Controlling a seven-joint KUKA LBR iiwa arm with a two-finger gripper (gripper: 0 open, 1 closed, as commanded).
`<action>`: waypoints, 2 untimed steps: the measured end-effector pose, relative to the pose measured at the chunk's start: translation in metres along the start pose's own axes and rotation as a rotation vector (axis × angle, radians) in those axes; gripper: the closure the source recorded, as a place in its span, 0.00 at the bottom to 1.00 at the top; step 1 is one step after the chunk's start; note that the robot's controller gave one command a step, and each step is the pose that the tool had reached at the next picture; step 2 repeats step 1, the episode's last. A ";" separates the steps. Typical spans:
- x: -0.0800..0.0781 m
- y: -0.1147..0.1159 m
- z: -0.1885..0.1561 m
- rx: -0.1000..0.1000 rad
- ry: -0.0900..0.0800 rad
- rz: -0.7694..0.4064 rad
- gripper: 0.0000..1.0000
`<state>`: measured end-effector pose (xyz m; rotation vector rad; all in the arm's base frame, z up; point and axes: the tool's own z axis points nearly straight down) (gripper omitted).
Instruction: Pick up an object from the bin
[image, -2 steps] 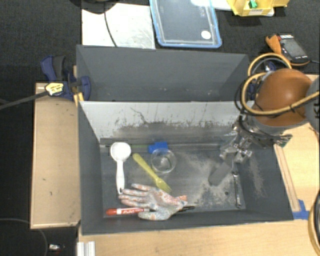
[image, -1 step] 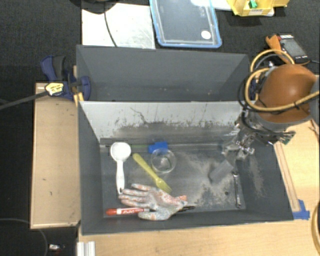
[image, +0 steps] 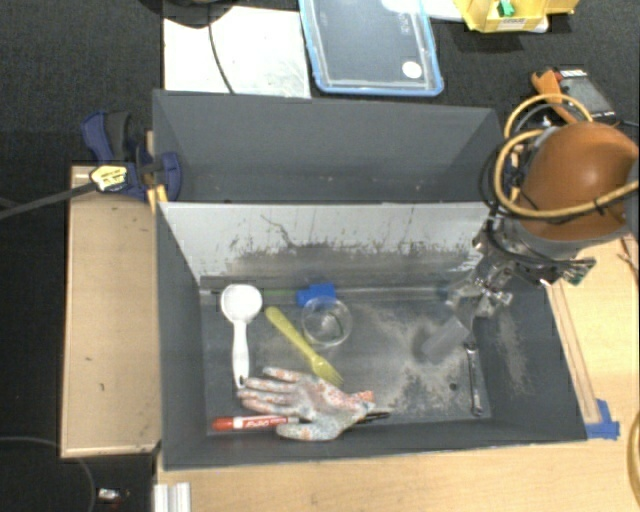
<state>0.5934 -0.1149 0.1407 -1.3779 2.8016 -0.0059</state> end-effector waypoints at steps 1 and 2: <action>0.000 0.002 -0.019 -0.006 0.002 0.003 1.00; 0.000 0.002 -0.019 -0.006 0.002 0.003 1.00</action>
Offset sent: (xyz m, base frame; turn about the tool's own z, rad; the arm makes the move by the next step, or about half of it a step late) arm -0.0017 0.0006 0.0490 0.0023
